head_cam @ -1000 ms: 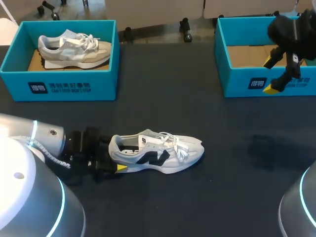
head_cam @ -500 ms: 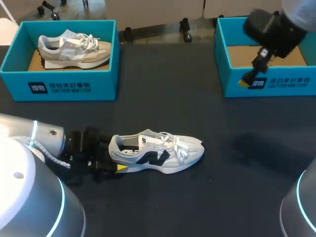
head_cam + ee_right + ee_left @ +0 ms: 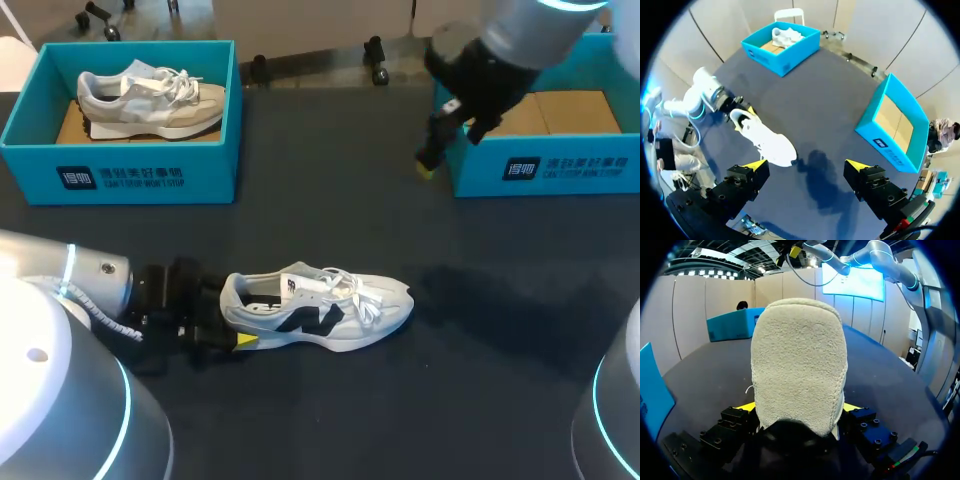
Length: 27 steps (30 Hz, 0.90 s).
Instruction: Take the shoe out of the shoebox, open the shoe tongue, remove and reinsert the insole, then place the shoe into the shoebox
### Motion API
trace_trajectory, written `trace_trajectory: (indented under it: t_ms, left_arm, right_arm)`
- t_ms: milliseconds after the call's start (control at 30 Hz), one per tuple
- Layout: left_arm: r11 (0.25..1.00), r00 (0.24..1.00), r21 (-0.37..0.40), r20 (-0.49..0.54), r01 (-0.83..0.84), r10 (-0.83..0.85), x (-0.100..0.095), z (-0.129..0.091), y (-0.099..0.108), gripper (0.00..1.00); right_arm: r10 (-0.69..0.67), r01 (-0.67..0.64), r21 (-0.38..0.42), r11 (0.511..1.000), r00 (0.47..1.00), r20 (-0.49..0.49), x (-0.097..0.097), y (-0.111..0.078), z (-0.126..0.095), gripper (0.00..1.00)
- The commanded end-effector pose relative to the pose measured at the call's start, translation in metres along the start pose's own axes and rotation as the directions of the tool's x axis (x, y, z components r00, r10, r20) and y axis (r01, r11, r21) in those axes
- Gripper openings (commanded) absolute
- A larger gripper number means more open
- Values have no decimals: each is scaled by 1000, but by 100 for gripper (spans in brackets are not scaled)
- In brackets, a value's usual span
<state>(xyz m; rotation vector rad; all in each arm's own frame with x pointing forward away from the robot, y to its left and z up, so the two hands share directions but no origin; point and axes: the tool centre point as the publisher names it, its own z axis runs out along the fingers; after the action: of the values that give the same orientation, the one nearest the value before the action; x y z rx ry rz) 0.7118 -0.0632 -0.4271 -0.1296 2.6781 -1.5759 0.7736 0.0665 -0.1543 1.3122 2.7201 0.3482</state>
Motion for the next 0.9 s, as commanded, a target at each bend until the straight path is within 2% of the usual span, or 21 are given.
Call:
trace_trajectory:
  t_ms: [33,367,900]
  left_arm:
    - [1000,1000,-5,-3,0,0,-3,6,2,0]
    - [1000,1000,-5,-3,0,0,-3,6,2,0]
    - [1000,1000,-5,-3,0,0,-3,6,2,0]
  right_arm:
    - [13,-14,63,998,1000,16,17,20,18,100]
    - [17,-16,54,998,1000,-17,57,34,58,100]
    - [9,-3,67,998,996,-88,128,40,91,100]
